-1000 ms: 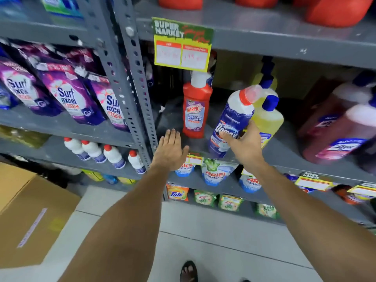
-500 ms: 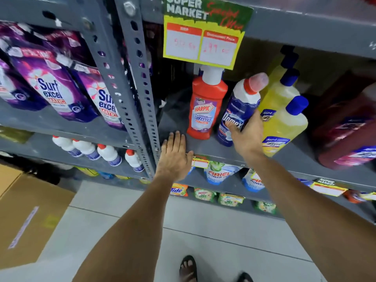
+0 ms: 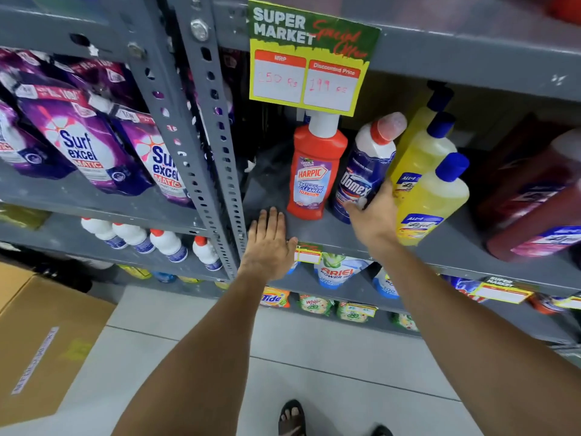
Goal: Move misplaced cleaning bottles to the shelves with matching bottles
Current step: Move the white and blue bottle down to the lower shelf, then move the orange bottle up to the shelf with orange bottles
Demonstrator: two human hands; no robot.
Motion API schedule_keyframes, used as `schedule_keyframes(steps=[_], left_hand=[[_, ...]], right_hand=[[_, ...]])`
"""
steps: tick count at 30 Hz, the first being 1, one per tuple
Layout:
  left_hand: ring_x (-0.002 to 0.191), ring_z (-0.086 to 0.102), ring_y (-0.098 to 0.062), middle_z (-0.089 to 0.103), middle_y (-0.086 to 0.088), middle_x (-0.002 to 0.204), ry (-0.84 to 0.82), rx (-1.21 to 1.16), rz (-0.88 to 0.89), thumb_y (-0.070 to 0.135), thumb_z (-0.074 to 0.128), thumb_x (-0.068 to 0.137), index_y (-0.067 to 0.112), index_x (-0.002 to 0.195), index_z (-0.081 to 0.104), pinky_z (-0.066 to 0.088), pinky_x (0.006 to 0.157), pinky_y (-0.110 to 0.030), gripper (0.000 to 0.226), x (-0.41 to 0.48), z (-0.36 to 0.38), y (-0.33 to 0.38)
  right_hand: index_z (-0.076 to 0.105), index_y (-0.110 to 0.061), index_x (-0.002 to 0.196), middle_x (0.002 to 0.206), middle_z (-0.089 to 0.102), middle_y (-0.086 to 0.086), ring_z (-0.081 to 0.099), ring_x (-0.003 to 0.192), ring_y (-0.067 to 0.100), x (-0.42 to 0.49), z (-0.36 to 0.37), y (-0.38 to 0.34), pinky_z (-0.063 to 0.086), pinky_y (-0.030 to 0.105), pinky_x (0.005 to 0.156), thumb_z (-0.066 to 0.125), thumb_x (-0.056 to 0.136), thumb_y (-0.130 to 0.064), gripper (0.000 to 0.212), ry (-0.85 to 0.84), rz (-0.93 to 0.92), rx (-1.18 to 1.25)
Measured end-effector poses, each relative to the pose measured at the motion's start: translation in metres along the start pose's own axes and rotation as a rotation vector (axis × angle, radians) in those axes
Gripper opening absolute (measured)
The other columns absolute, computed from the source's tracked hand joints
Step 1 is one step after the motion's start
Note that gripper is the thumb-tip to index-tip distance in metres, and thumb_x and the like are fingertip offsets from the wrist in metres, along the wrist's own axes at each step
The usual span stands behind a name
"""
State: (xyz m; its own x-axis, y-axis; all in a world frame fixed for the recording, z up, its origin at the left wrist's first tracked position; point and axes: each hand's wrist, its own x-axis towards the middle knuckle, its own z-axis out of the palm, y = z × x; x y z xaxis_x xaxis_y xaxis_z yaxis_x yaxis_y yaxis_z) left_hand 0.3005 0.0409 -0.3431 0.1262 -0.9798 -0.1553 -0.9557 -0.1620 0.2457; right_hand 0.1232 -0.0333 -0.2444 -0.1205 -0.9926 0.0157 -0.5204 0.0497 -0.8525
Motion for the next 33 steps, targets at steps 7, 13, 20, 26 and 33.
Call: schedule_keyframes(steps=[7,13,20,26,33], left_hand=[[0.150,-0.007,-0.030,-0.003,-0.017,0.163,0.009,0.037,0.033,0.042,0.023,0.103,0.001,0.153,0.003,-0.004,0.121,-0.044,0.068,-0.004,-0.008,-0.004],[0.150,-0.006,-0.031,-0.004,-0.018,0.163,-0.017,0.047,0.017,0.042,0.024,0.102,-0.001,0.152,-0.001,-0.005,0.120,-0.044,0.070,-0.003,-0.010,-0.006],[0.150,-0.013,-0.029,-0.012,-0.016,0.163,-0.060,0.041,-0.008,0.042,0.020,0.103,0.000,0.152,-0.009,-0.008,0.120,-0.044,0.070,-0.001,-0.008,-0.005],[0.149,-0.016,-0.028,-0.014,-0.015,0.163,-0.067,0.005,-0.024,0.041,0.019,0.103,0.001,0.152,-0.010,-0.012,0.118,-0.042,0.070,0.001,-0.005,-0.005],[0.149,-0.015,-0.026,-0.013,-0.013,0.163,-0.029,-0.024,-0.033,0.041,0.020,0.103,0.003,0.152,-0.008,-0.012,0.118,-0.041,0.069,0.001,-0.002,-0.004]], right_hand=[[0.048,-0.010,0.131,0.121,0.071,0.009,0.070,0.106,0.028,-0.038,-0.003,0.014,0.059,0.042,0.089,0.074,0.077,-0.007,0.061,-0.046,0.050,0.008],[0.048,-0.012,0.142,0.135,0.059,-0.001,0.058,0.111,0.010,-0.049,-0.002,-0.023,0.049,0.024,0.095,0.077,0.086,-0.013,0.063,-0.206,-0.180,0.052],[0.016,-0.016,0.158,0.149,0.052,0.004,0.056,0.132,0.020,-0.024,0.016,-0.059,0.046,0.033,0.106,0.082,0.082,-0.014,0.100,-0.231,-0.268,0.037],[0.040,-0.012,0.140,0.135,0.061,0.008,0.062,0.121,0.025,-0.007,0.036,-0.055,0.055,0.045,0.101,0.088,0.075,-0.014,0.081,-0.191,-0.158,0.055],[0.044,-0.012,0.135,0.135,0.062,0.007,0.062,0.122,0.026,-0.003,0.038,-0.050,0.054,0.042,0.102,0.090,0.074,-0.017,0.076,-0.221,-0.152,0.065]])
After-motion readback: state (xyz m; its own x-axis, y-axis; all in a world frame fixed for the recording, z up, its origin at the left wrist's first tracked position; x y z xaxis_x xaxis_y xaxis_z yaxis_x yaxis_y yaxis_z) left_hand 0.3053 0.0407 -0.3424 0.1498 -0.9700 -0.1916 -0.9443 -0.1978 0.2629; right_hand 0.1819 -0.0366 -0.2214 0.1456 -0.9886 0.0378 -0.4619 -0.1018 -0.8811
